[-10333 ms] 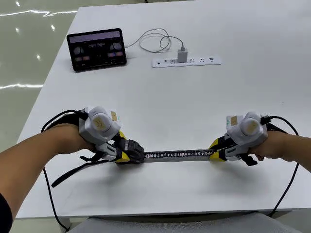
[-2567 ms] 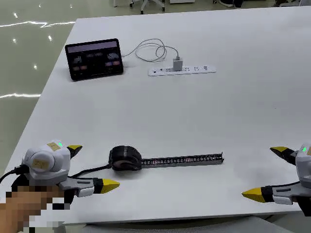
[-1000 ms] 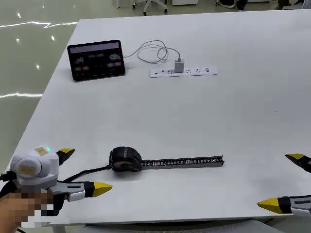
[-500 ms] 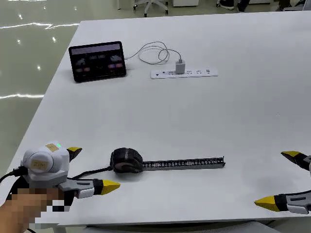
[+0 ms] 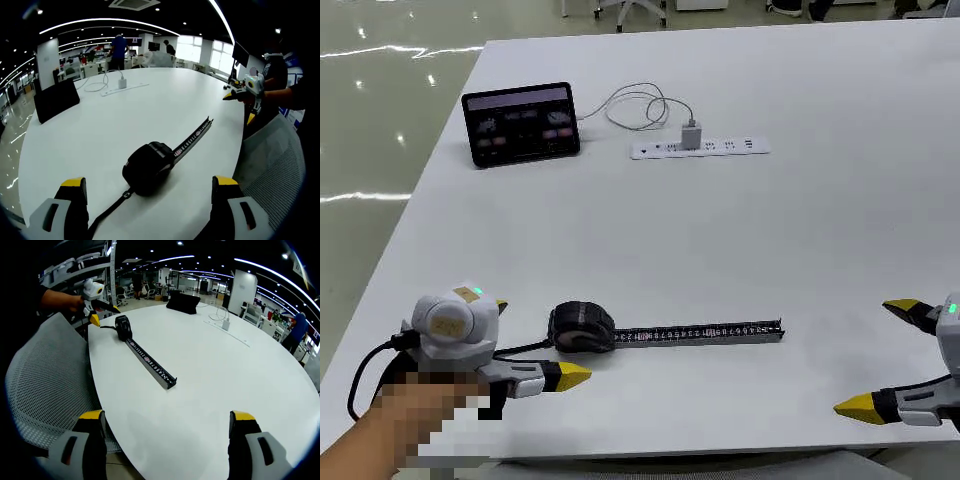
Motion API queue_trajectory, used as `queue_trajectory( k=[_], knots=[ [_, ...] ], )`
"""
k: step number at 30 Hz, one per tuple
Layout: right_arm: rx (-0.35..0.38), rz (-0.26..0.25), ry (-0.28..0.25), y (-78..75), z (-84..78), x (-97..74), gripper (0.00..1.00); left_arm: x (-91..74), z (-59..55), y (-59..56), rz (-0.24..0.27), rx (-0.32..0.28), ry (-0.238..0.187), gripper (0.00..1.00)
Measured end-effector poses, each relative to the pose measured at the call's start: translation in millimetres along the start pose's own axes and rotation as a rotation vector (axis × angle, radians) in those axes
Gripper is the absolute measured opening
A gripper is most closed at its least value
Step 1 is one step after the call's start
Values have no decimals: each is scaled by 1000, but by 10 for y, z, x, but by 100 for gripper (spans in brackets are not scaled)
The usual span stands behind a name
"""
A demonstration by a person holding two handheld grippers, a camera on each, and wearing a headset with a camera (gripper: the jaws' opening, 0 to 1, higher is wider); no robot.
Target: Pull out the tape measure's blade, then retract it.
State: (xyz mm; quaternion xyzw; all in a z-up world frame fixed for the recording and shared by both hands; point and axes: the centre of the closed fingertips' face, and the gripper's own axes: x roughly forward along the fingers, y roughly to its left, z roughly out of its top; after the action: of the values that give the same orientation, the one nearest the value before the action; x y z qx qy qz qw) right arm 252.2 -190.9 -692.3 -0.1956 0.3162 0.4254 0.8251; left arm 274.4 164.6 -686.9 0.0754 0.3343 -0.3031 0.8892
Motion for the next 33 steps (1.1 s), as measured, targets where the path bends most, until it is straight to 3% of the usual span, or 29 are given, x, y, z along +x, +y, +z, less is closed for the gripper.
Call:
queue_trajectory(
  k=[12,19,21,23,28,33],
  knots=[
    [-31,45,29,38,77,183,99,247,93,-24,50,-94,-1,100],
    [-41,56,33,-2,150,264,99,345,61,-22,100,-109,7,100],
    [-44,63,34,-2,177,293,99,365,90,6,142,-76,-14,100],
    [-48,71,37,0,203,321,99,392,47,17,160,-100,3,100],
    [-77,85,45,-17,272,380,98,431,77,-22,160,-158,-15,100],
    [-101,96,55,-37,327,430,98,451,92,21,212,-184,-26,100]
  ],
)
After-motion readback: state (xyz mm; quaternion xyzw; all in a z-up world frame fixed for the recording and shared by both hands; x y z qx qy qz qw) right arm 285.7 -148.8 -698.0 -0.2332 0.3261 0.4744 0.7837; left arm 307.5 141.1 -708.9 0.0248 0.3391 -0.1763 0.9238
